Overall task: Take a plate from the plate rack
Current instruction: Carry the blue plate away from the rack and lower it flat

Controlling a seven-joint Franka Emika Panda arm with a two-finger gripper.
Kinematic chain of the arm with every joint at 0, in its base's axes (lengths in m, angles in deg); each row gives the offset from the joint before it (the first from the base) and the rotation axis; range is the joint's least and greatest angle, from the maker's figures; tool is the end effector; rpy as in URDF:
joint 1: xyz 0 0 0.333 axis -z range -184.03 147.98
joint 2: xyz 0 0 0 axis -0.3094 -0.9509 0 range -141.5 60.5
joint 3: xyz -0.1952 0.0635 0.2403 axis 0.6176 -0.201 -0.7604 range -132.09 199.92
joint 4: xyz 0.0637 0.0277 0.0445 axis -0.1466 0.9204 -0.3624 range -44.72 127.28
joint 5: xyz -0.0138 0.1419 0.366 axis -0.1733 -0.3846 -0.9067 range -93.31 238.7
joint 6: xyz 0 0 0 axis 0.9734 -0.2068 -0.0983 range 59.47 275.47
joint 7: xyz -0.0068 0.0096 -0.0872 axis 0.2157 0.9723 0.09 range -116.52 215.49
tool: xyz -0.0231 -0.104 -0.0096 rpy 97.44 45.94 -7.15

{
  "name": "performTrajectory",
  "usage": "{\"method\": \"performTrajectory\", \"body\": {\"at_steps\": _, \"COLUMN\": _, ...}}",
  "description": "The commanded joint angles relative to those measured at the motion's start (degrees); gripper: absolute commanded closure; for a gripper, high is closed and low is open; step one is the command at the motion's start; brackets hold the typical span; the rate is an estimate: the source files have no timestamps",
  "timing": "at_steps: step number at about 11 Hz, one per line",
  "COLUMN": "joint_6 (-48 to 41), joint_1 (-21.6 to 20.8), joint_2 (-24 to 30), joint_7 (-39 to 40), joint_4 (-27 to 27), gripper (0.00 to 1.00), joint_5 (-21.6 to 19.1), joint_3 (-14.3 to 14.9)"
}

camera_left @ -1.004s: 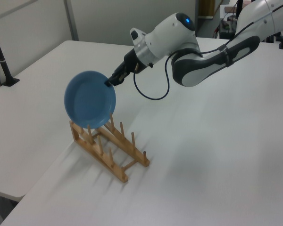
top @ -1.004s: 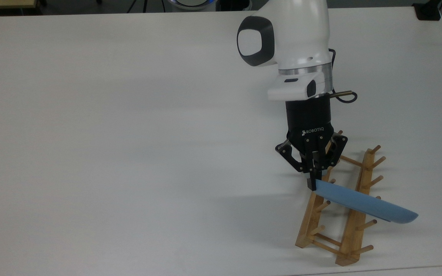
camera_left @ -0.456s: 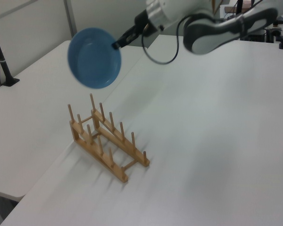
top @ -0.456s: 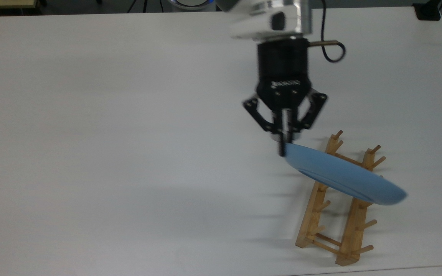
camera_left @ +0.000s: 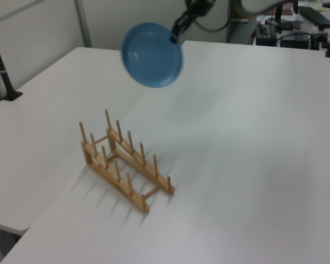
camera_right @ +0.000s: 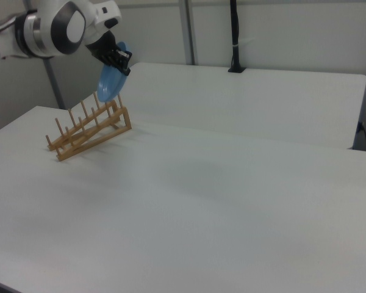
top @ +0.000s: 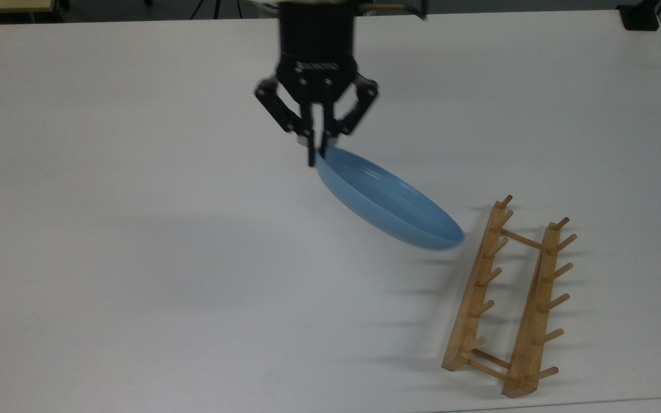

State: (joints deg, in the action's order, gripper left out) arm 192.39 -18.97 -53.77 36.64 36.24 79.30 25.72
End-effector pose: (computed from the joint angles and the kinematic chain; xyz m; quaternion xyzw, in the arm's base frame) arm 0.6702 0.0937 0.6097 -0.9560 0.0131 -0.2924 0.0190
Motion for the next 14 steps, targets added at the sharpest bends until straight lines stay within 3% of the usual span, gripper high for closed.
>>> {"method": "performTrajectory", "body": {"at_steps": 1, "joint_6": -19.3, "joint_1": 5.7, "joint_2": 7.5, "joint_7": 18.3, "joint_4": 3.1, "gripper": 1.0, "joint_5": -10.3, "joint_3": 0.3}}
{"method": "performTrajectory", "body": {"at_steps": 4, "joint_6": -38.3, "joint_1": 11.6, "joint_2": 8.4, "joint_7": 33.5, "joint_4": 3.4, "gripper": 1.0, "joint_5": -12.4, "joint_3": 0.6}}
{"method": "performTrajectory", "body": {"at_steps": 6, "joint_6": -45.2, "joint_1": 16.0, "joint_2": 6.2, "joint_7": 42.0, "joint_4": 4.8, "gripper": 1.0, "joint_5": -12.6, "joint_3": 0.6}}
{"method": "performTrajectory", "body": {"at_steps": 10, "joint_6": -45.2, "joint_1": 24.0, "joint_2": 0.4, "joint_7": 49.4, "joint_4": 9.8, "gripper": 1.0, "joint_5": -16.5, "joint_3": 0.6}}
{"method": "performTrajectory", "body": {"at_steps": 14, "joint_6": -36.3, "joint_1": 25.0, "joint_2": -4.0, "joint_7": 49.3, "joint_4": 13.6, "gripper": 1.0, "joint_5": -16.5, "joint_3": 0.7}}
